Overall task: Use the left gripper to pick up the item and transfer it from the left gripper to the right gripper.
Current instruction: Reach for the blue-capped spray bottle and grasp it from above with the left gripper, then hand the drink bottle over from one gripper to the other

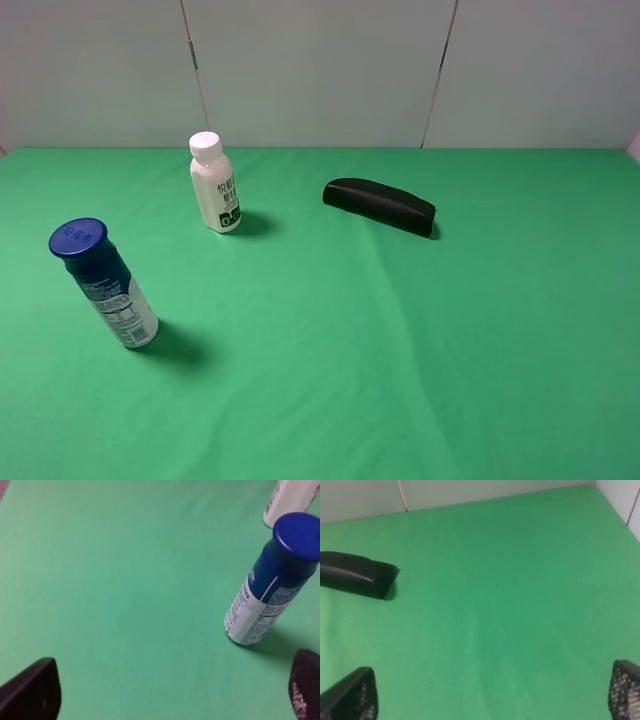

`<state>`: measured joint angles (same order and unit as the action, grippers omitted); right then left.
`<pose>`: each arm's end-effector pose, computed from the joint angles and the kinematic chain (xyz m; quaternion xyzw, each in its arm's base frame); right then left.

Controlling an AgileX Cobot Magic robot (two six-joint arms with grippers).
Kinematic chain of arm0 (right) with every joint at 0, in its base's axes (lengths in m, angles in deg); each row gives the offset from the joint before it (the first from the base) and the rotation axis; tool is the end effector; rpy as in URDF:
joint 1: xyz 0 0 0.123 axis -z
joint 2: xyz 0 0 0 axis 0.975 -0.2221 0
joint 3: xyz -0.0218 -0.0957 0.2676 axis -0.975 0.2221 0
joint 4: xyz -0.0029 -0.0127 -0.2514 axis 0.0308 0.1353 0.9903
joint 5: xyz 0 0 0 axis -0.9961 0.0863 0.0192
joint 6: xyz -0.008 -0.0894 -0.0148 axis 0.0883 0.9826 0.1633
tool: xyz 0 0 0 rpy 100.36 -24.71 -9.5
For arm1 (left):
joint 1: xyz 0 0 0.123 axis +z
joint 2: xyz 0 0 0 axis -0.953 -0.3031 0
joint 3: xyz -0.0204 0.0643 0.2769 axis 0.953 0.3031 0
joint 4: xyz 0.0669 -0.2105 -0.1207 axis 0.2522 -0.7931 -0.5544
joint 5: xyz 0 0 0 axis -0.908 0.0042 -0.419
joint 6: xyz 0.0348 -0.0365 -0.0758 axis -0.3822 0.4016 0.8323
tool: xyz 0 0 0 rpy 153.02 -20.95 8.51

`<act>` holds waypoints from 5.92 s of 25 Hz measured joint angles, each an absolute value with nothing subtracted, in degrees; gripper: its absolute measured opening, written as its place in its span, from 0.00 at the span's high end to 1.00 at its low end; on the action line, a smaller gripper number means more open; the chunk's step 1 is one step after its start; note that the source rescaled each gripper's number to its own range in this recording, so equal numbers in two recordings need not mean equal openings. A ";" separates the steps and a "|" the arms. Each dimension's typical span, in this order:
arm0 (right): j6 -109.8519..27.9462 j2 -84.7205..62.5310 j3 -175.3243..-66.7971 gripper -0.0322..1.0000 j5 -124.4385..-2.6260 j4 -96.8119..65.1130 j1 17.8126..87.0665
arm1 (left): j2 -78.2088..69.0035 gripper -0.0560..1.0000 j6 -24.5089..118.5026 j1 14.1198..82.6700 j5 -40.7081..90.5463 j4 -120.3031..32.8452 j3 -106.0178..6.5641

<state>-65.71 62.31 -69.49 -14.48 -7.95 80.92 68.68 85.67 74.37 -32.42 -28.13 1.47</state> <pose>-0.0036 0.0002 0.2807 0.0414 0.8395 -0.0089 0.5416 -0.0052 0.0027 0.2754 -0.0501 0.8541 0.0066 0.5176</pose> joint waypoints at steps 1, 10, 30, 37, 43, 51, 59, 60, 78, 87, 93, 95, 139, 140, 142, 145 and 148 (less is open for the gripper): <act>-65.71 62.31 -69.49 0.00 -14.48 -7.95 80.92 | 68.68 0.16 85.67 74.37 -32.42 -28.13 1.47; -65.71 62.31 -69.49 0.00 -14.48 -7.95 80.92 | 68.68 0.16 85.67 74.37 -32.42 -28.13 1.47; -65.71 62.31 -69.49 0.00 -14.40 -7.95 80.92 | 68.68 0.16 85.67 74.37 -32.42 -28.13 1.47; -65.71 62.31 -69.49 0.00 -14.40 -7.95 80.92 | 68.68 0.06 85.67 74.37 -32.42 -28.29 1.25; -65.71 62.31 -69.49 0.00 -14.40 -7.95 80.92 | 63.73 0.01 84.71 74.37 -32.47 -28.29 -3.93; -65.71 62.31 -69.49 0.00 -14.40 -7.95 80.92 | 48.45 0.00 81.06 74.37 -32.52 -31.21 -12.21; -65.71 62.31 -69.49 0.00 -14.47 -7.95 80.92 | 32.18 0.00 79.73 74.37 -32.74 -38.22 -18.23; -65.71 62.31 -69.49 0.00 -14.47 -7.95 80.92 | 30.13 0.00 79.74 74.11 -32.80 -38.81 -18.79; -65.71 62.31 -69.49 0.00 -14.47 -7.95 80.92 | 0.56 0.00 81.06 62.08 -31.06 -39.53 -22.69; -65.71 62.31 -69.49 0.00 -14.40 -7.95 80.92 | -8.36 0.00 86.43 54.89 -26.03 -34.98 -22.80; -65.71 62.31 -69.49 0.00 -14.40 -7.95 80.92 | -14.36 0.00 88.77 50.68 -22.80 -33.85 -22.86; -65.71 62.31 -69.49 0.00 -14.40 -7.95 80.92 | -16.14 0.00 89.68 49.55 -21.81 -33.04 -22.86; -65.71 62.31 -69.49 0.00 -14.47 -7.95 80.92 | -19.04 0.95 91.24 48.76 -21.39 -32.14 -25.35; -65.71 62.31 -69.49 0.00 -14.40 -7.95 80.92 | -19.04 0.95 91.24 48.76 -22.58 -32.14 -26.79; -65.71 62.31 -69.49 0.00 -14.40 -7.95 80.92 | -19.04 0.95 90.86 48.76 -25.25 -32.14 -29.35; -65.71 62.31 -69.49 0.00 -14.40 -7.95 80.92 | -19.04 0.95 89.97 48.76 -28.61 -32.16 -33.38; -65.71 62.31 -69.49 0.00 -14.40 -7.95 80.92 | -19.04 0.95 89.11 48.76 -30.87 -32.21 -37.03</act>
